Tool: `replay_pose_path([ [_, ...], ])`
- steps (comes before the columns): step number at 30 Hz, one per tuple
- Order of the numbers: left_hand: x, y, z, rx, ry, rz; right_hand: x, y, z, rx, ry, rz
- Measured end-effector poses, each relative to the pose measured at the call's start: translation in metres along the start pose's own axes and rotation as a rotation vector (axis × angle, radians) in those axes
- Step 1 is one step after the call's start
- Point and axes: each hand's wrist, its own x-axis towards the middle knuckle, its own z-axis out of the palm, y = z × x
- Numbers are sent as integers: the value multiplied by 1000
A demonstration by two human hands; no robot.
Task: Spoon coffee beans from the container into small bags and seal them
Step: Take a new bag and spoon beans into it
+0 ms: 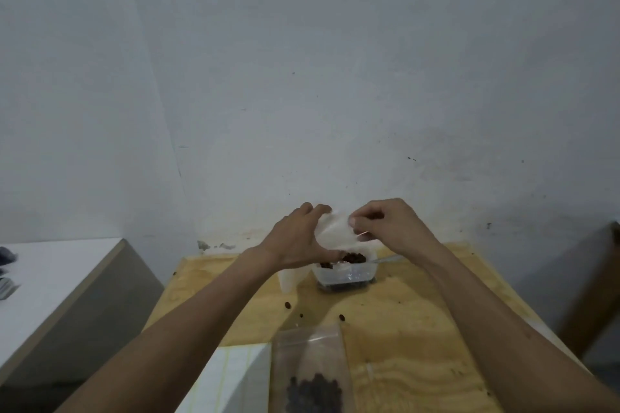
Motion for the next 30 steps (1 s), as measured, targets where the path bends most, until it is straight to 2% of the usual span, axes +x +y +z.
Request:
replay_pose_path([
  [2, 2, -9, 0, 1, -17, -65, 1, 9, -11, -59, 62, 115],
  [6, 2, -25, 6, 6, -65, -135, -7, 37, -20, -215, -156, 547],
  [8, 2, -28, 10, 7, -86, -152, -12, 53, -18, -193, -166, 633],
  [11, 2, -31, 18, -34, -145, -189, -12, 71, -11, -90, -36, 601],
  [14, 3, -35, 21, -115, -219, -242, -8, 80, -2, 28, 95, 420],
  [17, 4, -35, 21, -192, -247, -299, -2, 79, 5, 26, 163, 277],
  [19, 5, -34, 22, -257, -252, -325, 1, 73, 4, -137, 205, 166],
  [23, 9, -29, 27, -391, -248, -352, 1, 62, -1, -669, 323, -13],
  [25, 11, -24, 29, -424, -237, -343, 0, 63, 1, -743, 364, -14],
  [27, 14, -19, 30, -437, -216, -317, 0, 77, 8, -675, 378, 57],
  [30, 15, -15, 30, -401, -213, -285, 0, 100, 19, -232, 394, 276],
])
